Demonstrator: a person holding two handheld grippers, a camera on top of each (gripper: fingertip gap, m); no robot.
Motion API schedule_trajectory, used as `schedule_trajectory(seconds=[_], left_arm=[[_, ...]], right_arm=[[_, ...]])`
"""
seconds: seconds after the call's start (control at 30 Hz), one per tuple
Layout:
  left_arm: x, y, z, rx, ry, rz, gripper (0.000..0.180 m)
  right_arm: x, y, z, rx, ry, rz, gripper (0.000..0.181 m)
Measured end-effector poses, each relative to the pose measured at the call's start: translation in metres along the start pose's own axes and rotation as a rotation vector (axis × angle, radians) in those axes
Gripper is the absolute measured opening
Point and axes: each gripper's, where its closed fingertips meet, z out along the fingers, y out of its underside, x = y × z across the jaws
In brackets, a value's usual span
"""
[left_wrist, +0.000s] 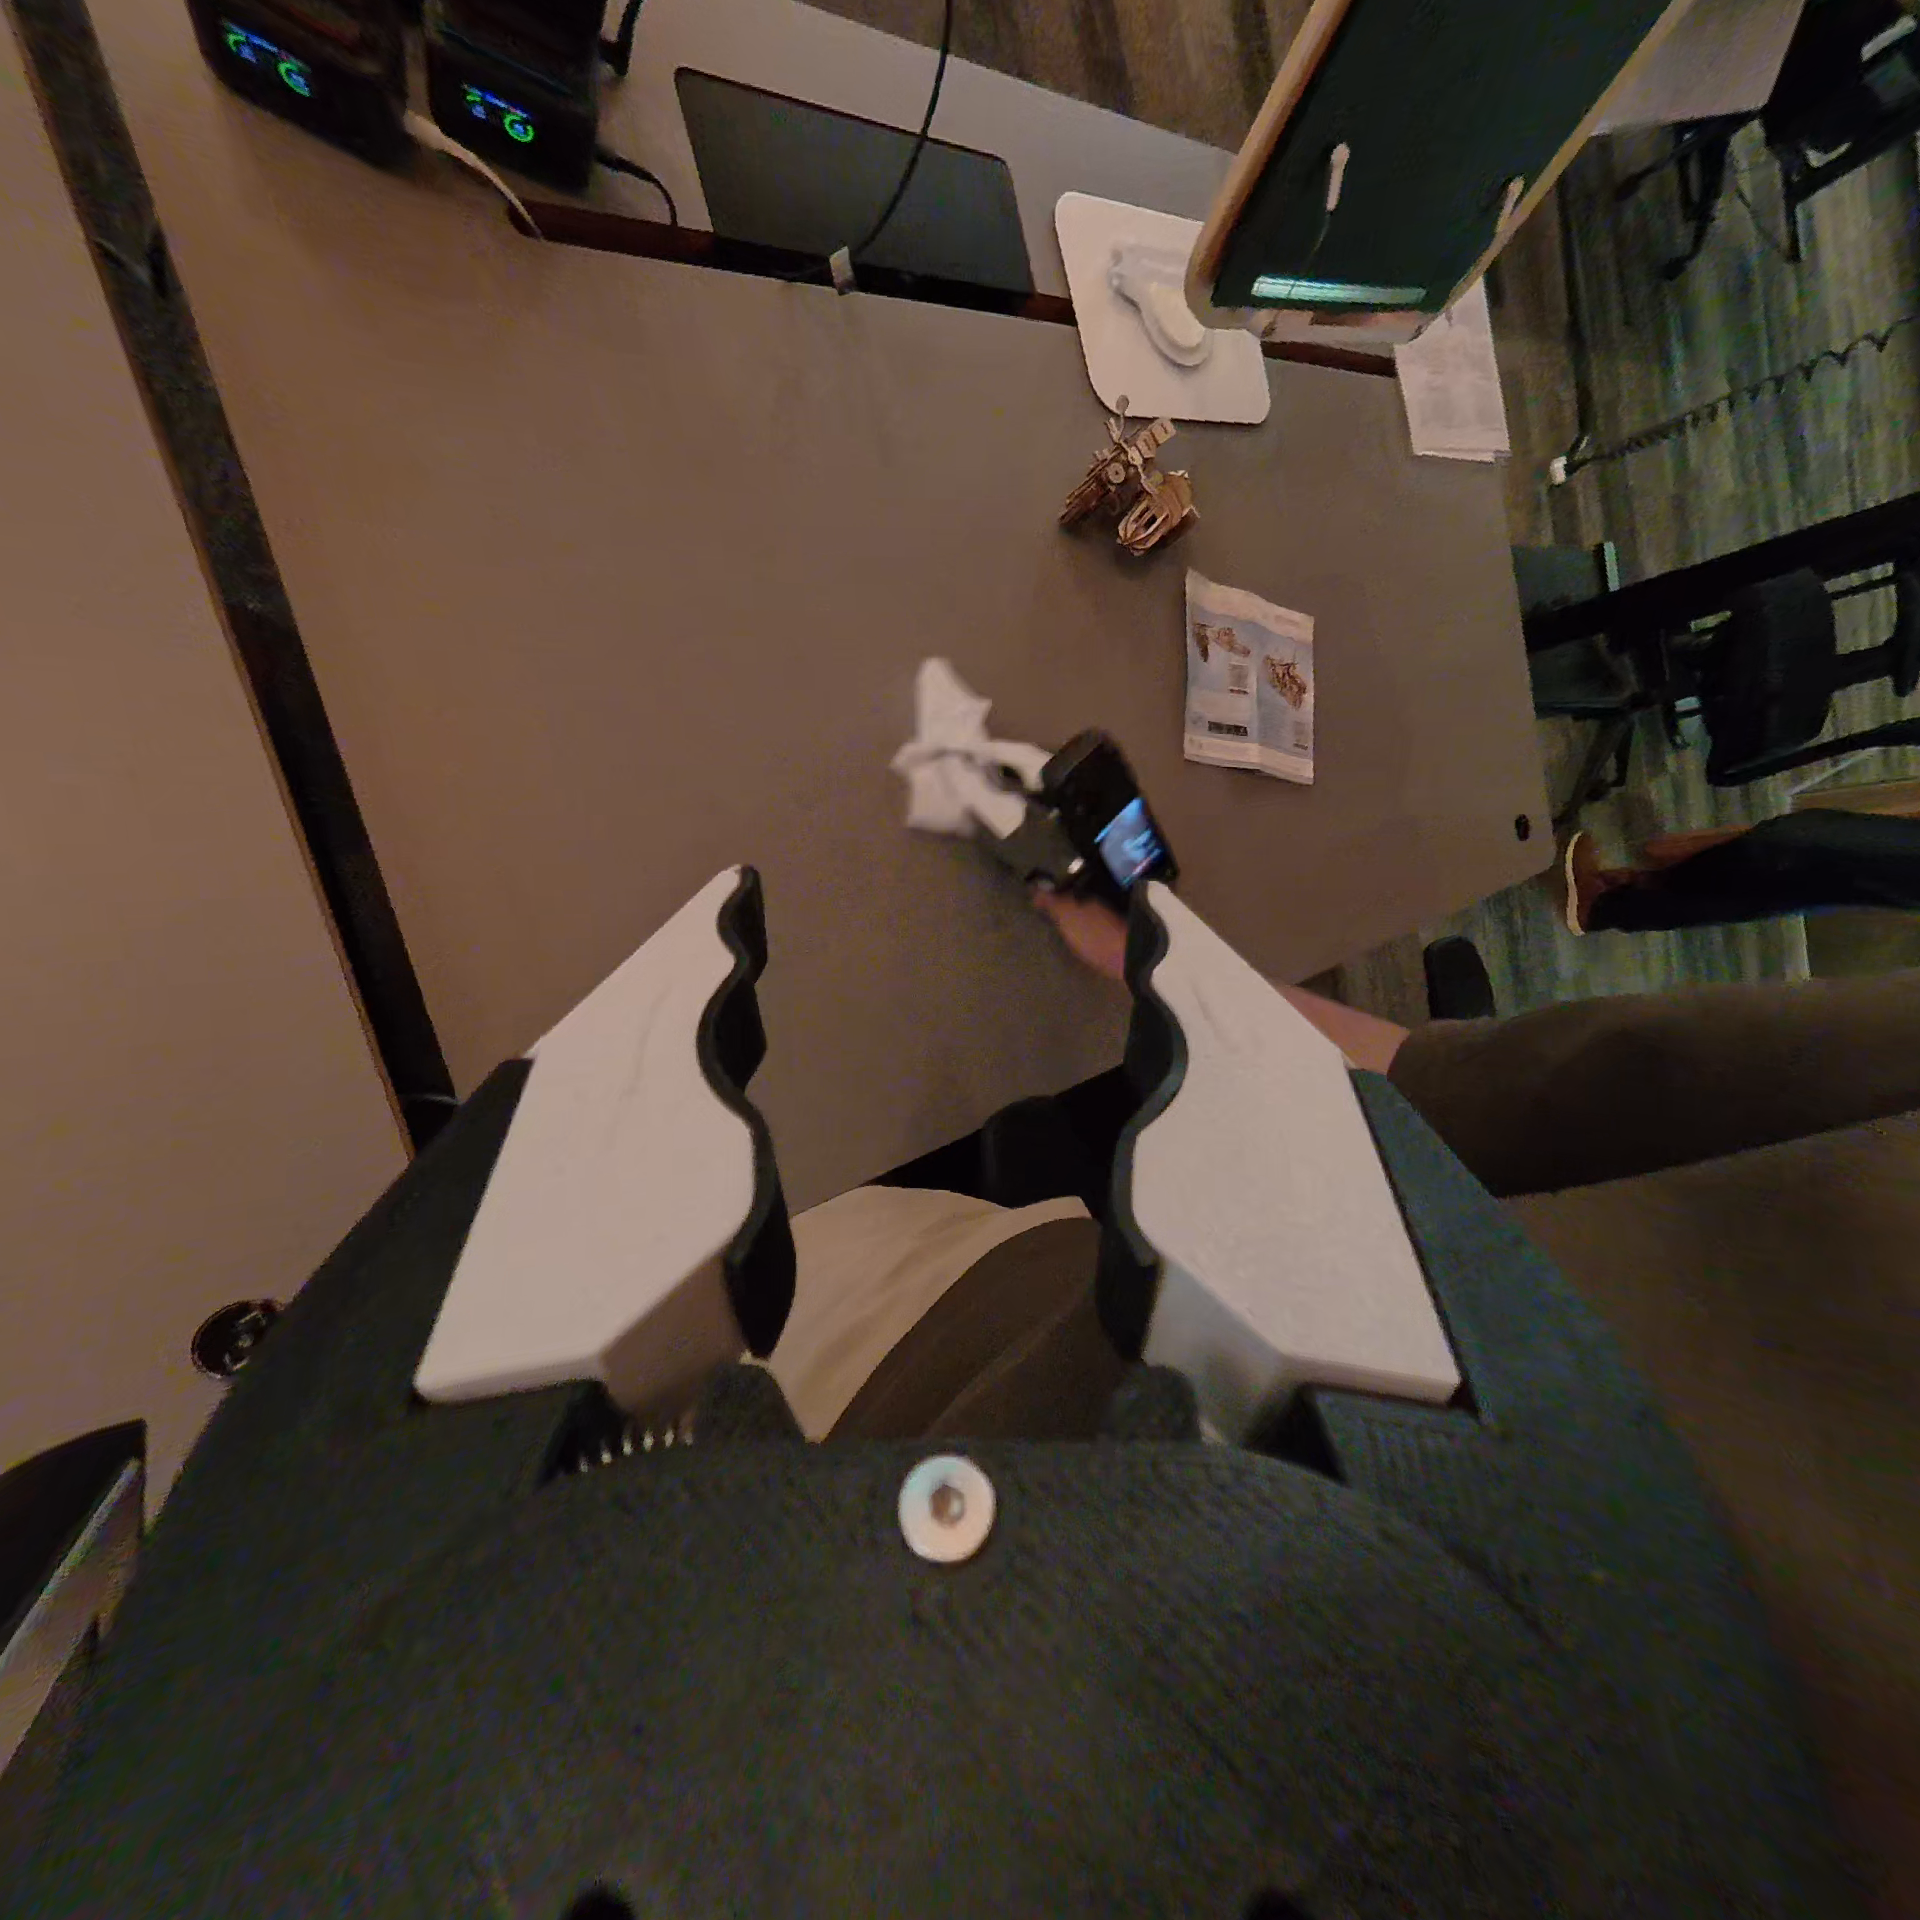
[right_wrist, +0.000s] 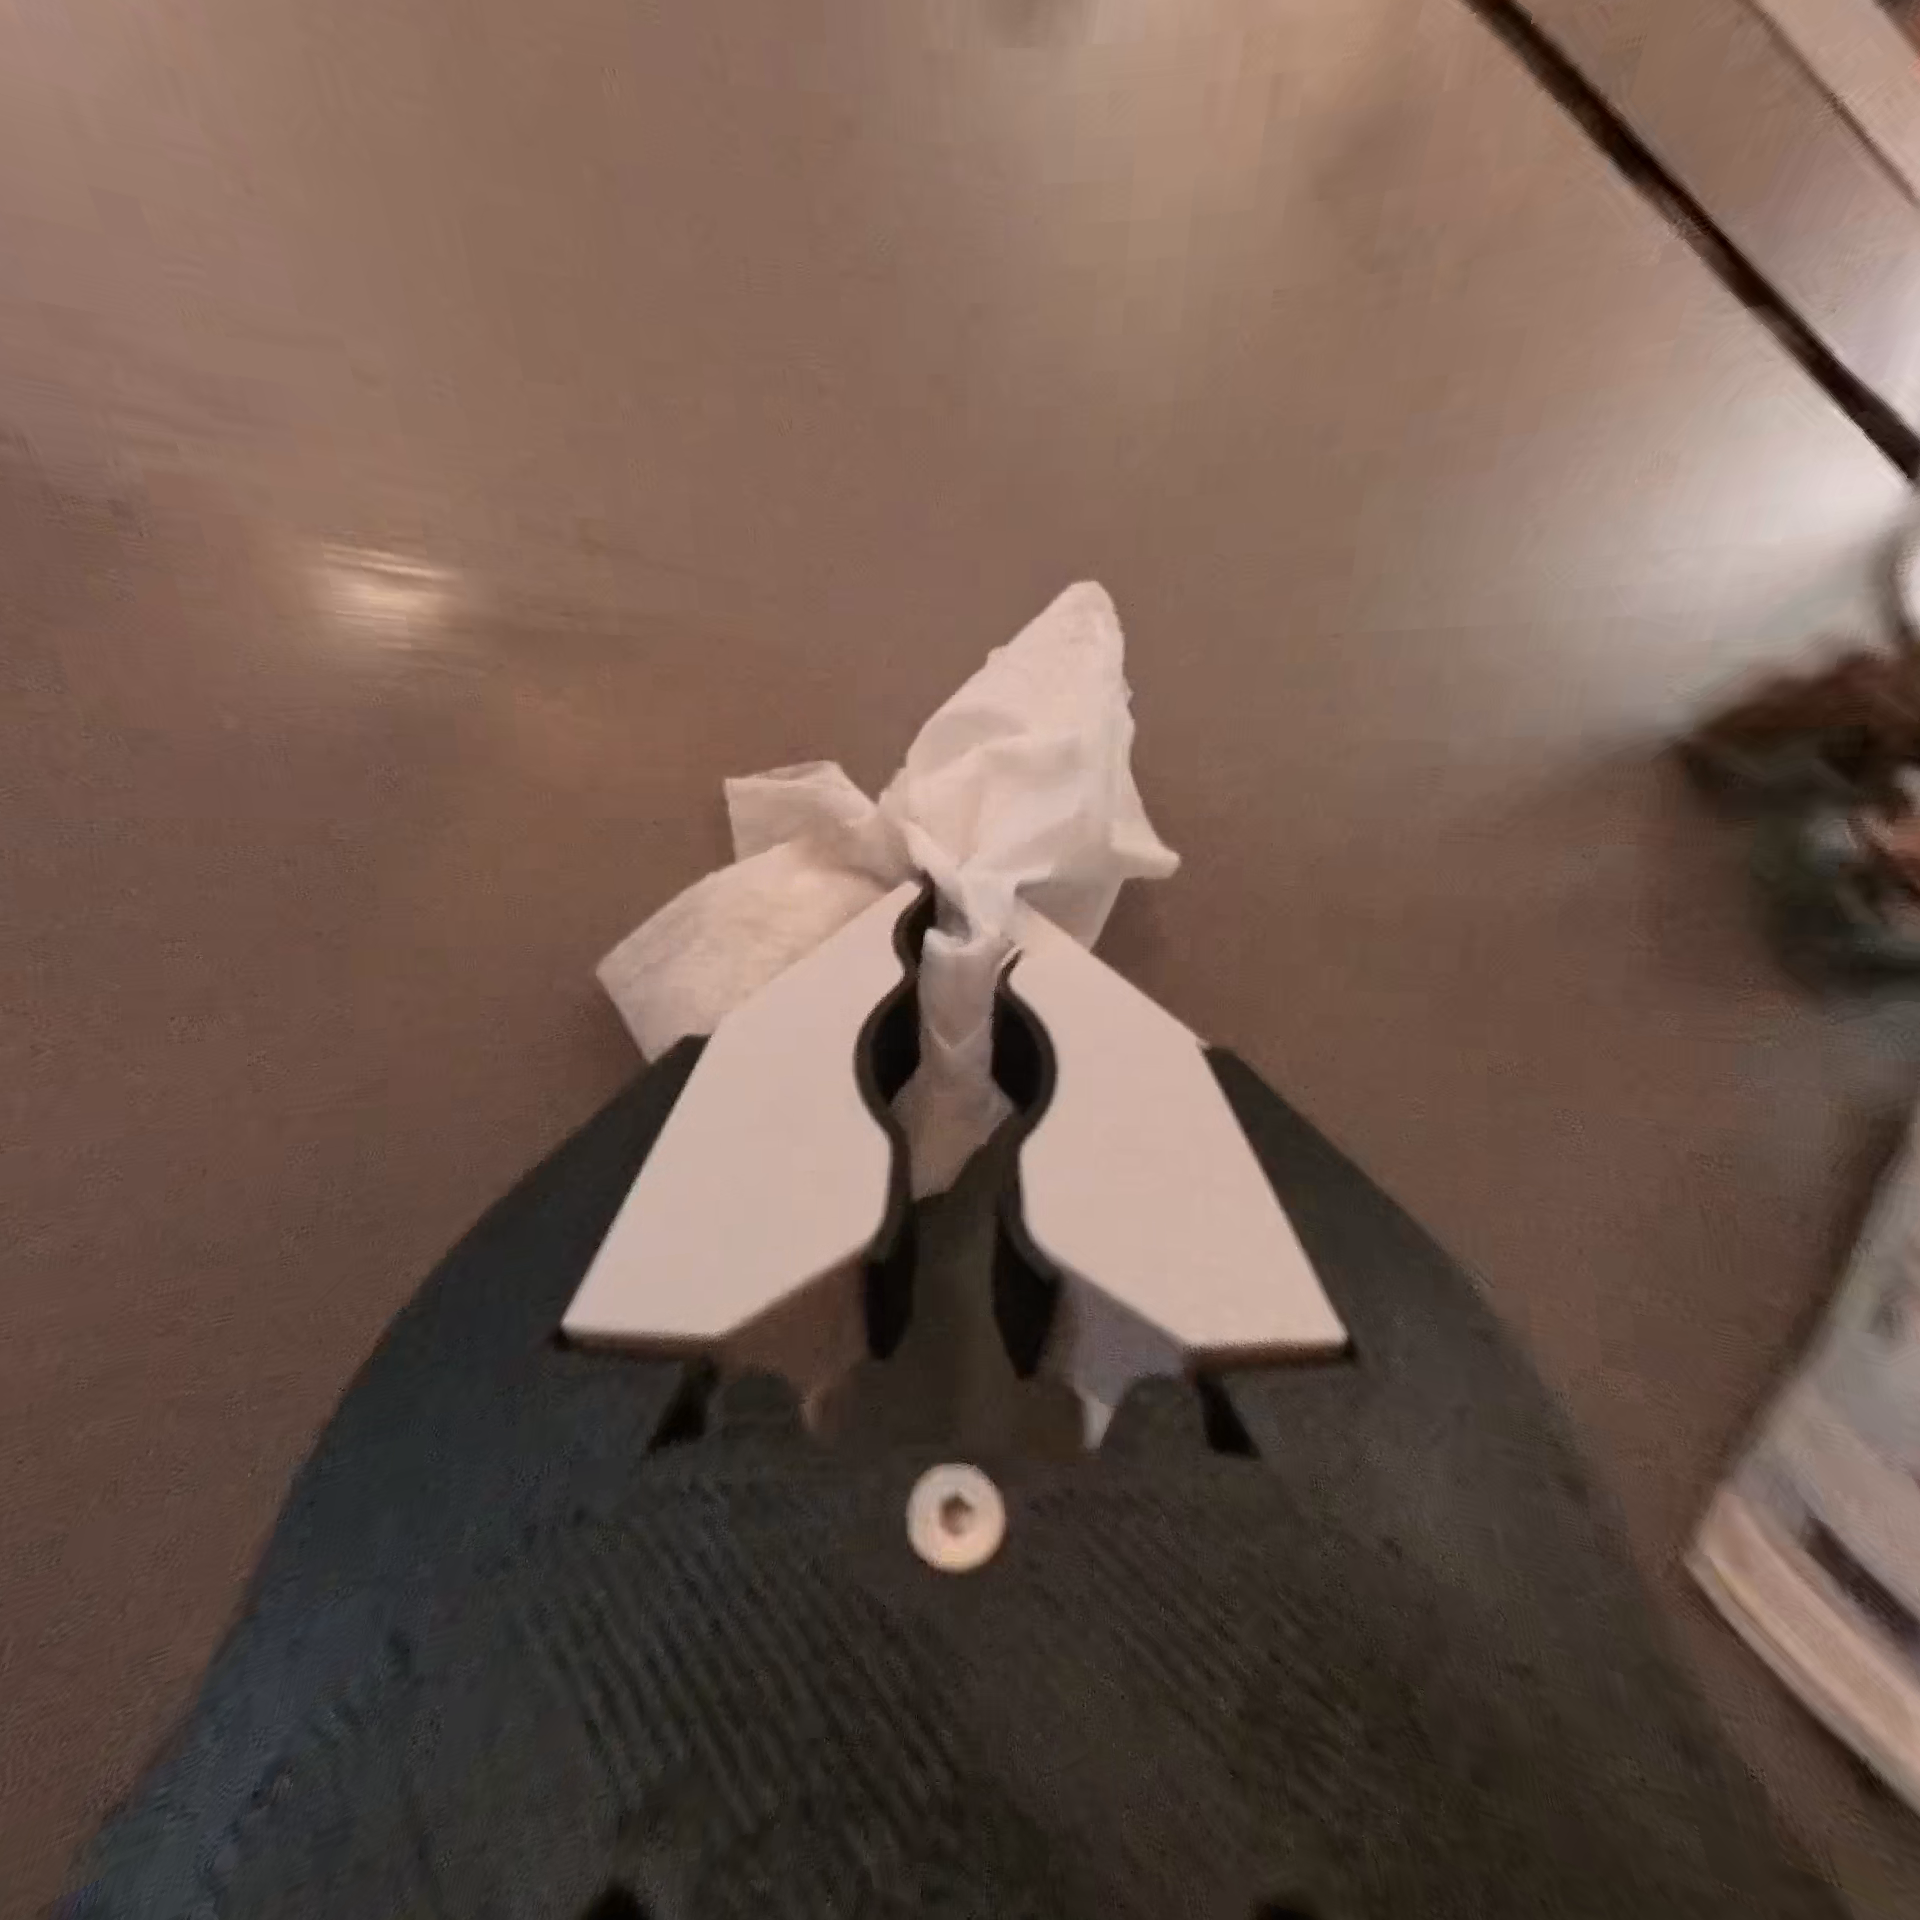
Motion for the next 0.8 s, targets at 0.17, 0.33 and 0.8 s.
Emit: schedule_trajectory(seconds=[0.17,0.33,0.8], left_arm=[[-0.001,0.006,-0.004,0.002,0.017,-0.027,0.065],[-0.001,0.008,-0.003,0.004,0.026,-0.037,0.065],[-0.008,0.023,-0.012,-0.006,0.005,-0.068,0.064]], right_arm=[[0.071,0.029,0.004,-0.110,0.219,0.178,0.005],[-0.070,-0.035,-0.004,0.050,-0.040,-0.089,0.005],[0.133,0.055,0.006,-0.217,0.376,0.289,0.004]])
